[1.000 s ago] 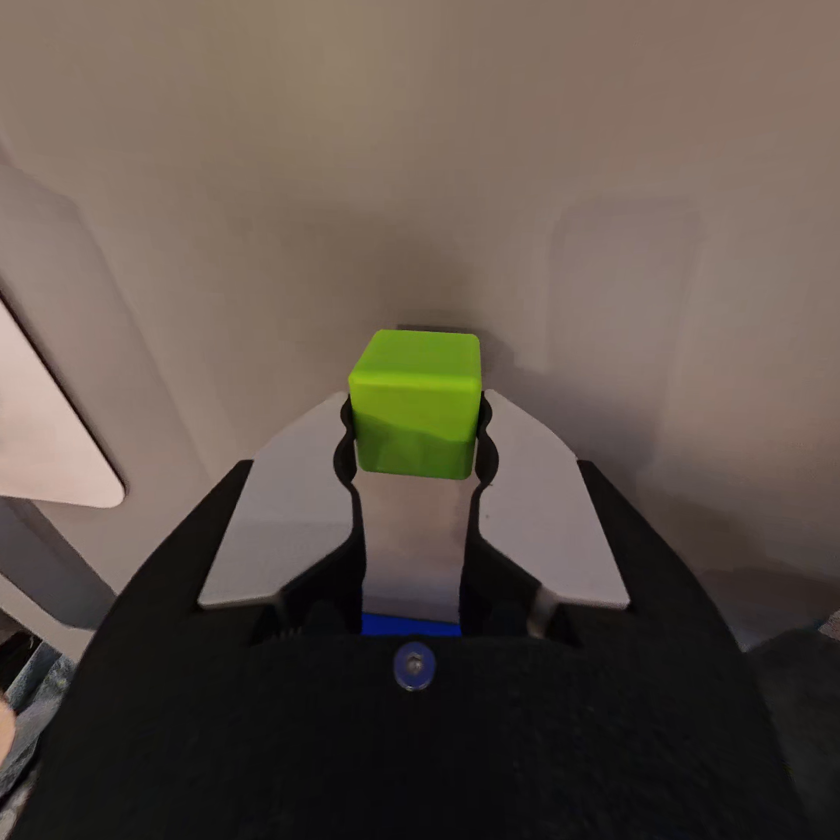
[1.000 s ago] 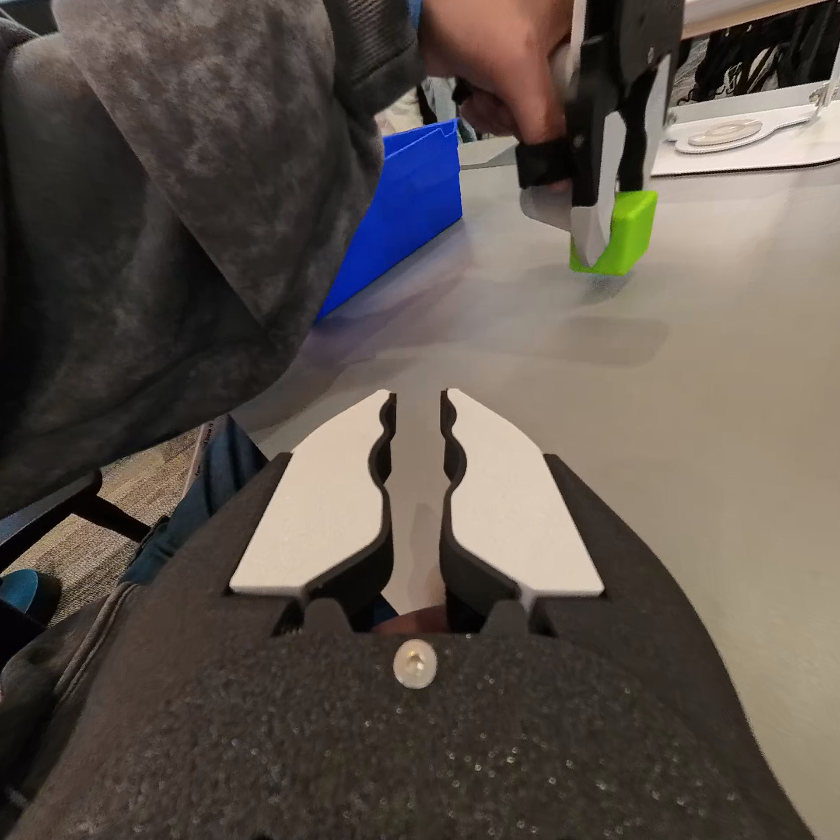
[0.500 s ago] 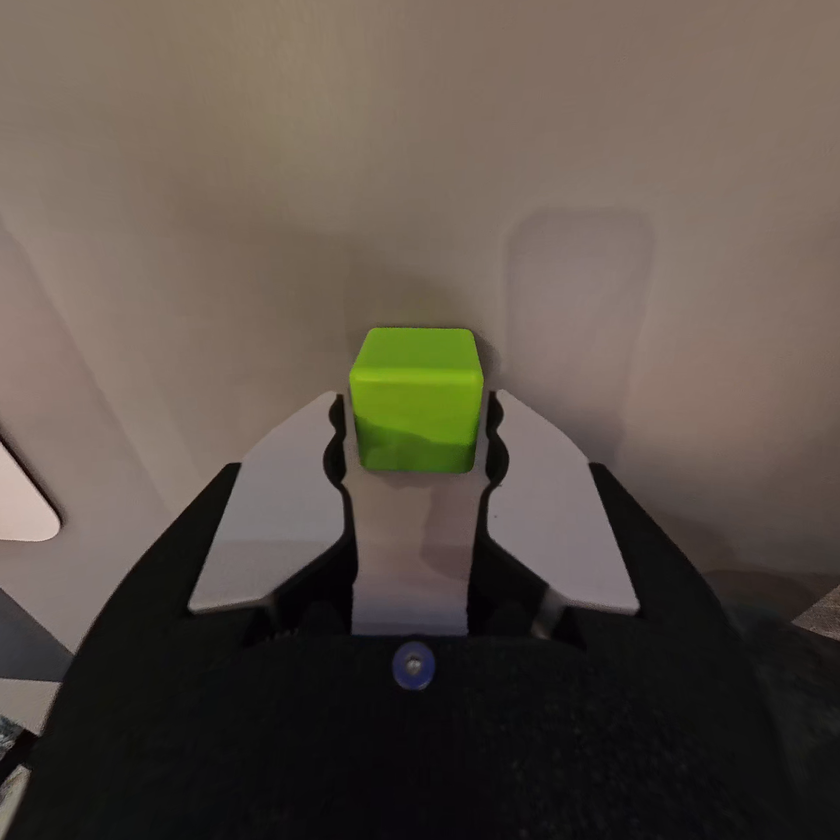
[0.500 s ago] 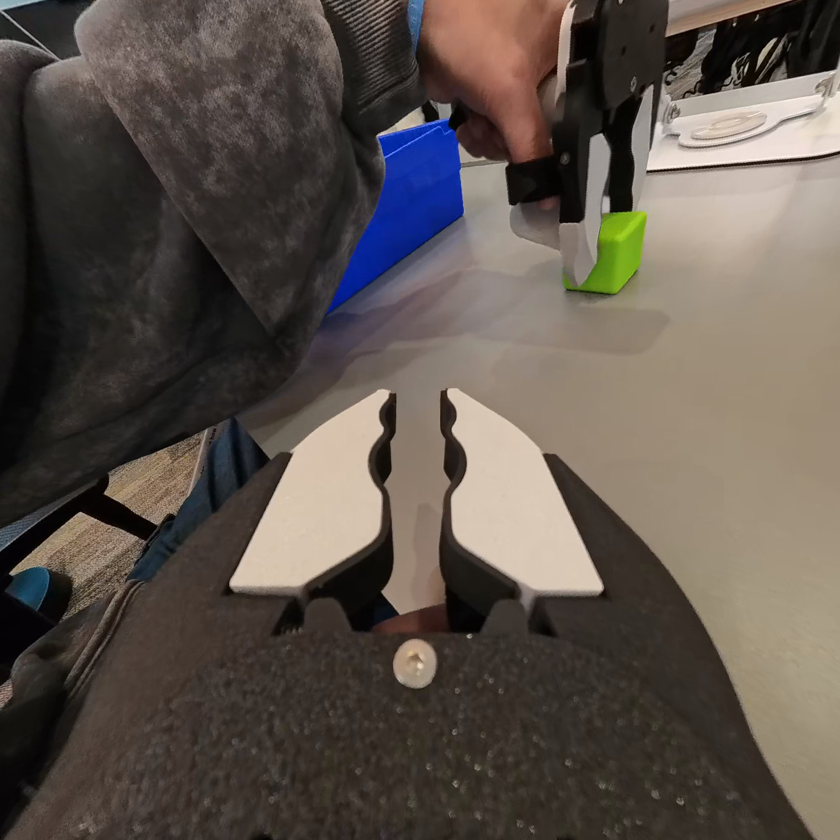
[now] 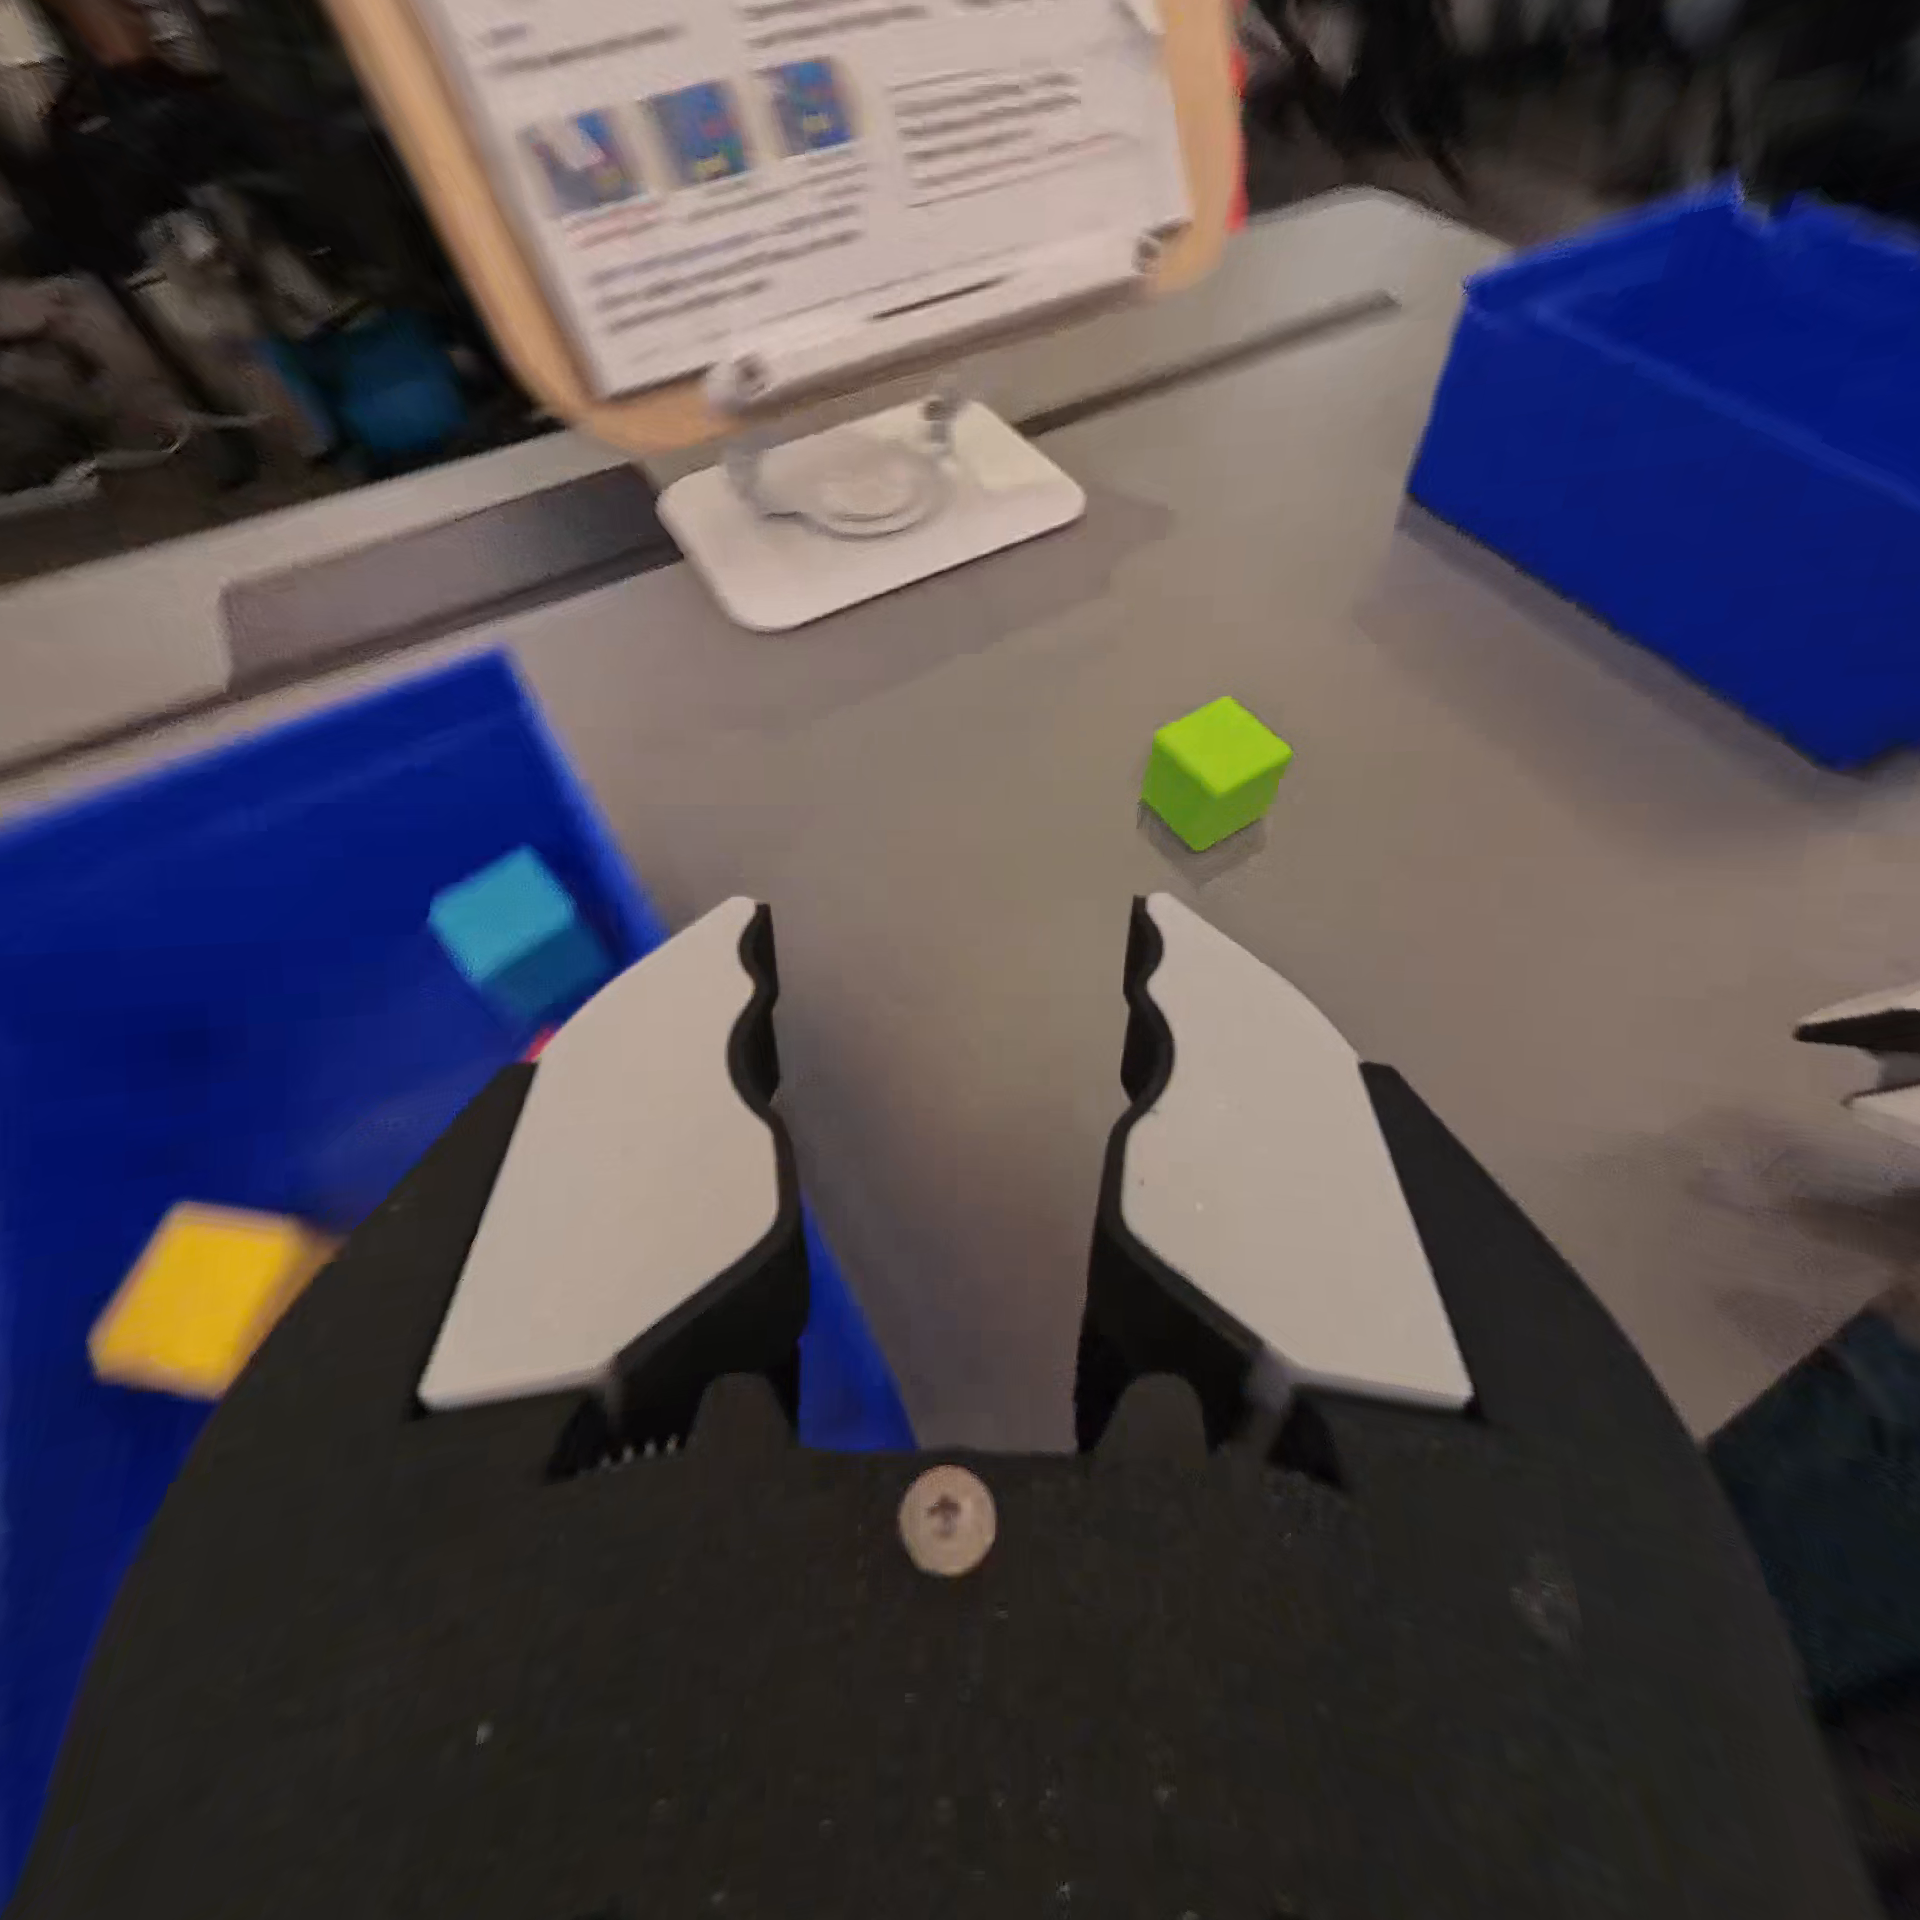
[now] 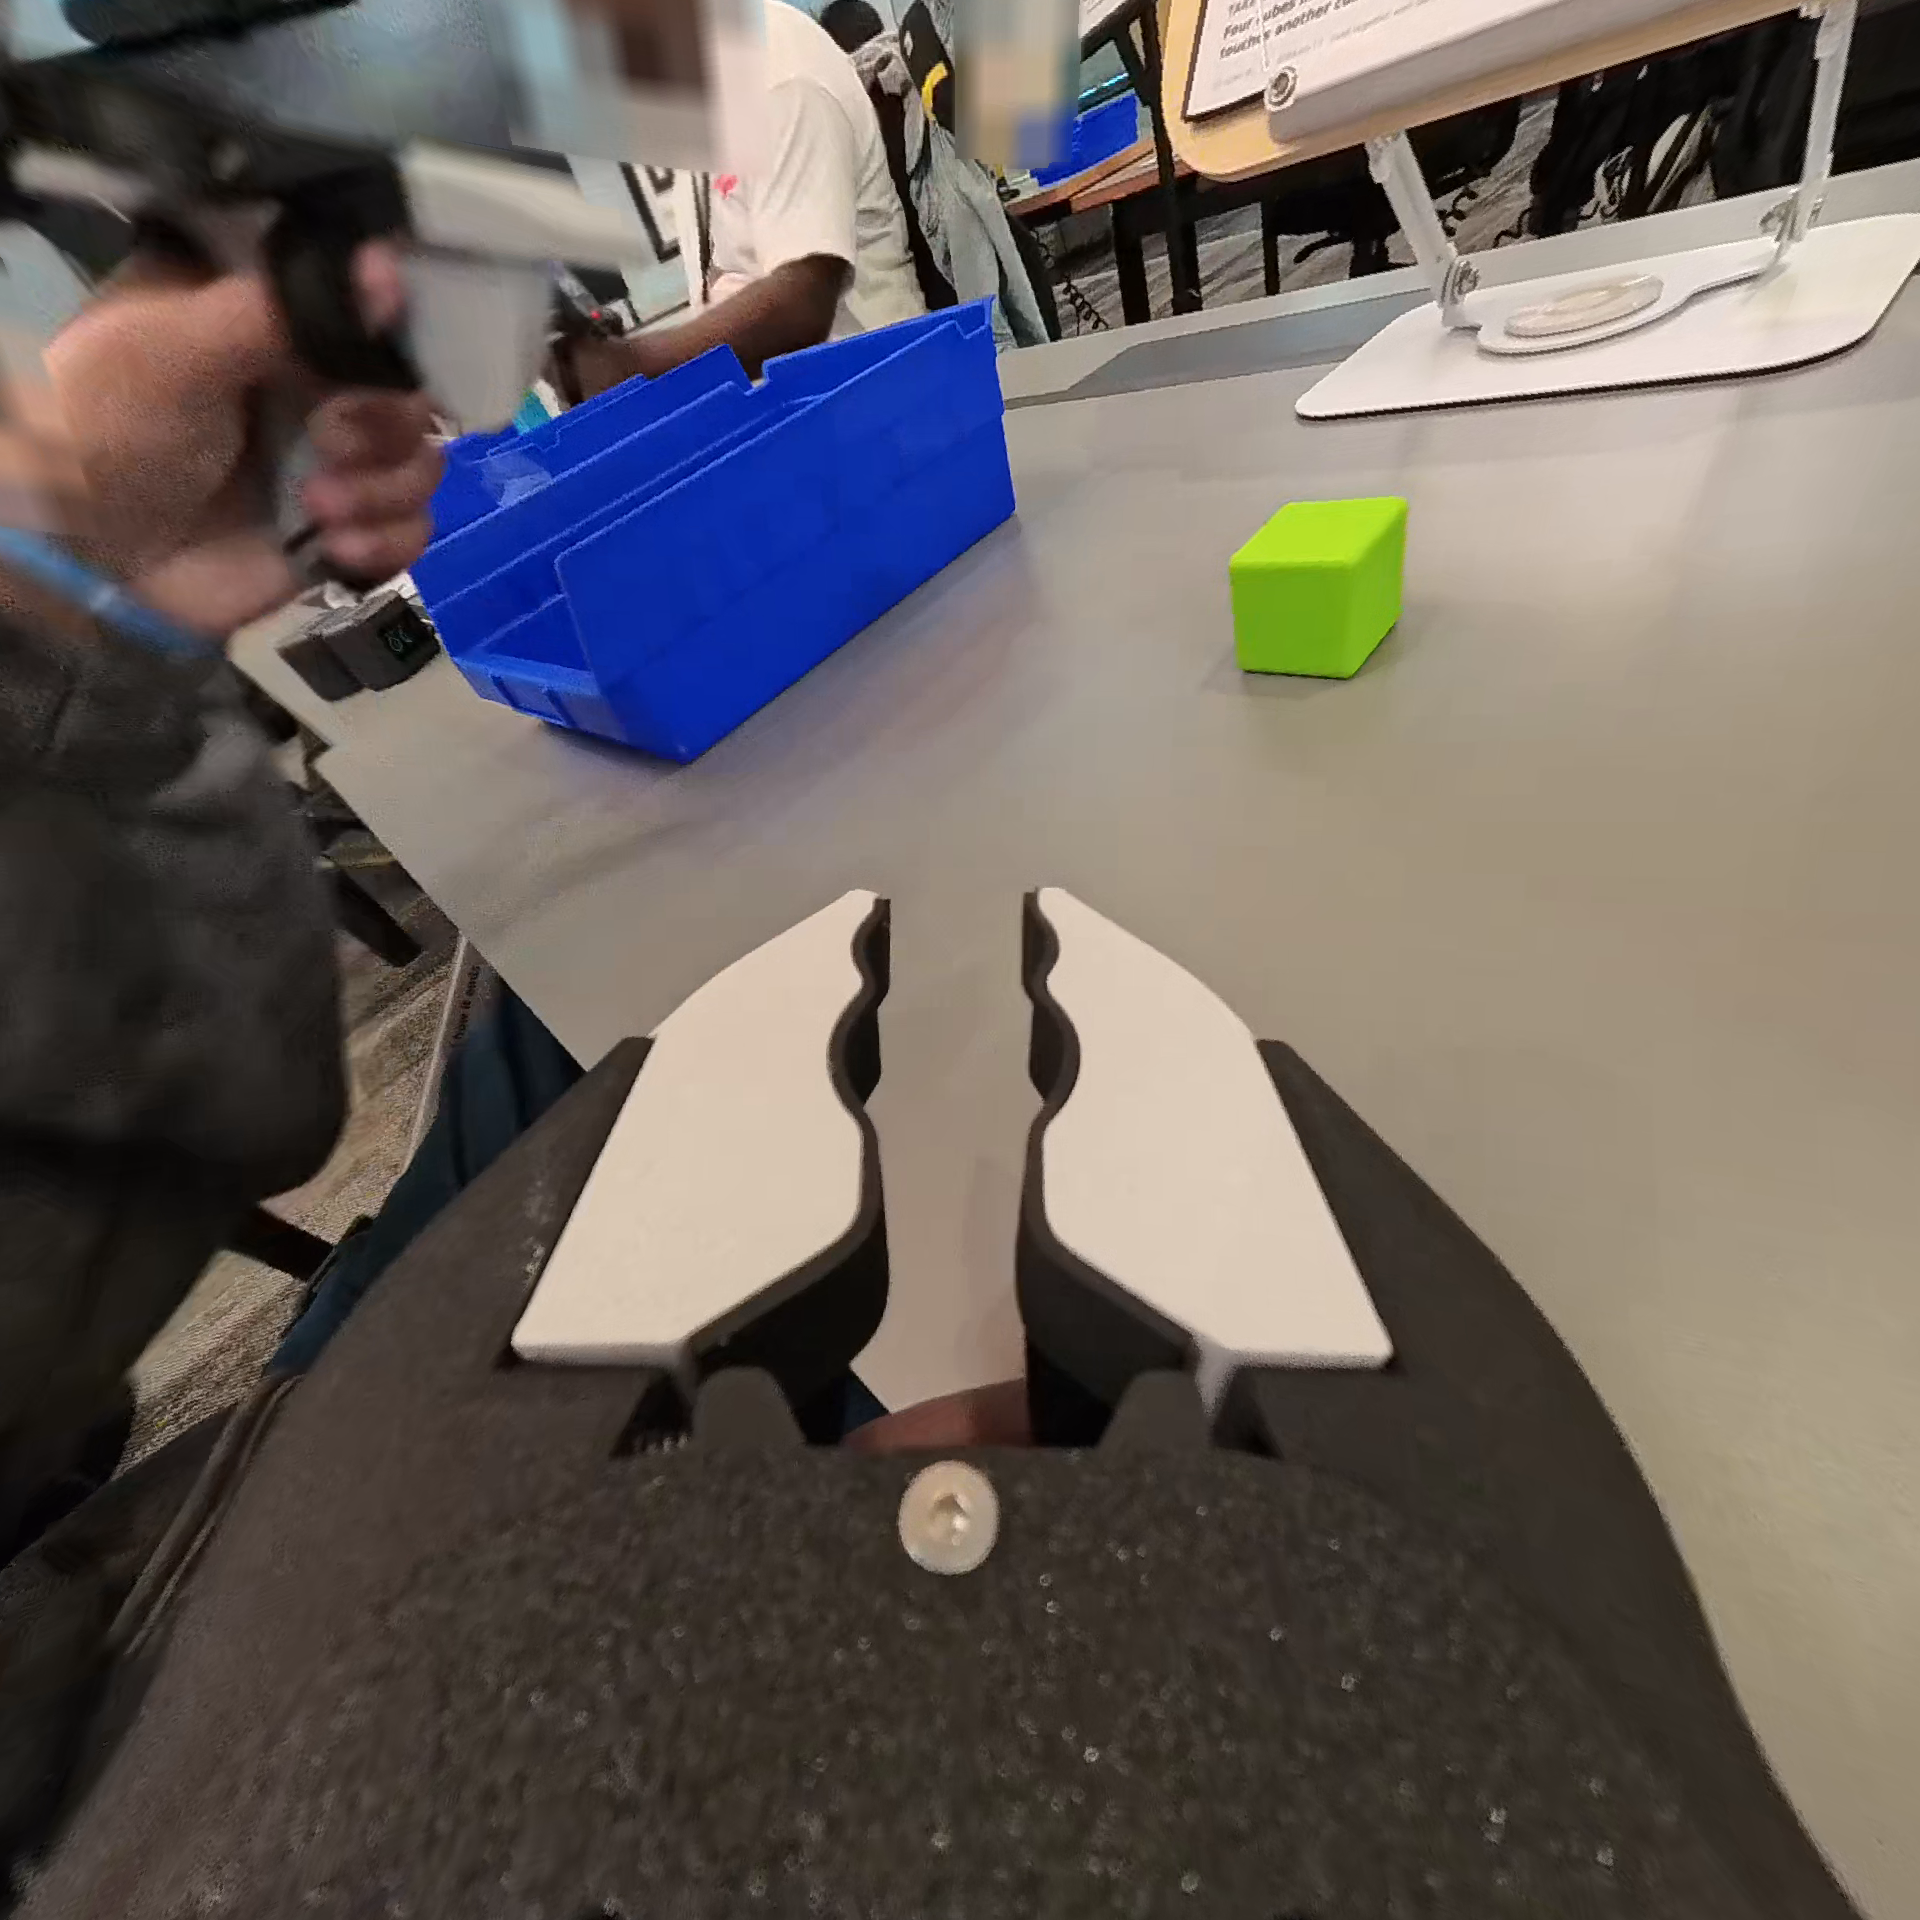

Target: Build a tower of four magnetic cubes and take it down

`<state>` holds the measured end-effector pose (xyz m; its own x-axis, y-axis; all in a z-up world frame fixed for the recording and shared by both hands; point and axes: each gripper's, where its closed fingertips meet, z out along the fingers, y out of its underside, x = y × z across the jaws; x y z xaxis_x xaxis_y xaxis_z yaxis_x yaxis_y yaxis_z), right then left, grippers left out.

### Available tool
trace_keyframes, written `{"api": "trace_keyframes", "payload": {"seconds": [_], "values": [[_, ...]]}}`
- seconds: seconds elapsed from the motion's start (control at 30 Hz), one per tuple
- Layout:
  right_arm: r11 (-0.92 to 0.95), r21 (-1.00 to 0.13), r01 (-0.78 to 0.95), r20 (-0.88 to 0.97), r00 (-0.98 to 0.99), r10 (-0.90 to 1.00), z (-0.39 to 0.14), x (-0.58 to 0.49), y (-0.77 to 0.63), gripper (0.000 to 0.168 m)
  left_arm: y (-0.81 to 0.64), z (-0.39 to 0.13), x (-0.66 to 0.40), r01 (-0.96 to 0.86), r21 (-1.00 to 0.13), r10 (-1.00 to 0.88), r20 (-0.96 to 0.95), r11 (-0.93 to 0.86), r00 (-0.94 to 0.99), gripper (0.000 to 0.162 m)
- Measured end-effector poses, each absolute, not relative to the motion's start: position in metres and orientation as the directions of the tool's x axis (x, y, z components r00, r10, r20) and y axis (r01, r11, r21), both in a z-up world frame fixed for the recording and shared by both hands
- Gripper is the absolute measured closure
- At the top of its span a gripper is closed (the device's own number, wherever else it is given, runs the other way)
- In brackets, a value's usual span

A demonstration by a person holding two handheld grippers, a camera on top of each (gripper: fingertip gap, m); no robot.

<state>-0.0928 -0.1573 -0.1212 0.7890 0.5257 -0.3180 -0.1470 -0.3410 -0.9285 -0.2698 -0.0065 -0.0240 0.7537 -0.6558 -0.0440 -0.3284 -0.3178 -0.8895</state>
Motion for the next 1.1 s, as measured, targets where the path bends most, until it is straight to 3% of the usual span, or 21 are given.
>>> {"api": "trace_keyframes", "payload": {"seconds": [0.27,0.5,0.7,0.93,1.0,1.1], "values": [[-0.337,-0.936,-0.098,-0.274,0.805,0.526,-0.126,-0.1,-0.156,0.141,-0.106,-0.086,-0.396,0.094,-0.933,-0.231,0.183,-0.347,0.956,0.099],[-0.326,-0.944,-0.043,-0.222,0.814,0.537,-0.13,-0.103,-0.158,0.142,-0.12,-0.111,-0.4,-0.109,-0.914,-0.339,0.033,-0.391,0.94,0.095],[-0.323,-0.946,-0.017,-0.198,0.819,0.538,-0.132,-0.105,-0.157,0.143,-0.086,-0.099,-0.412,-0.012,-0.9,-0.238,0.102,-0.435,0.966,0.09],[-0.321,-0.947,-0.002,-0.189,0.812,0.552,-0.133,-0.108,-0.159,0.143,0.0,-0.075,-0.395,-0.43,-0.832,-0.545,-0.192,-0.35,0.816,0.098],[-0.323,-0.946,0.0,-0.188,0.813,0.551,-0.133,-0.107,-0.159,0.143,0.023,-0.082,-0.394,-0.505,-0.763,-0.608,-0.189,-0.404,0.771,0.089],[-0.331,-0.944,-0.002,-0.194,0.813,0.549,-0.134,-0.105,-0.158,0.143,0.046,-0.103,-0.386,-0.655,-0.608,-0.724,-0.182,-0.449,0.666,0.09]]}}
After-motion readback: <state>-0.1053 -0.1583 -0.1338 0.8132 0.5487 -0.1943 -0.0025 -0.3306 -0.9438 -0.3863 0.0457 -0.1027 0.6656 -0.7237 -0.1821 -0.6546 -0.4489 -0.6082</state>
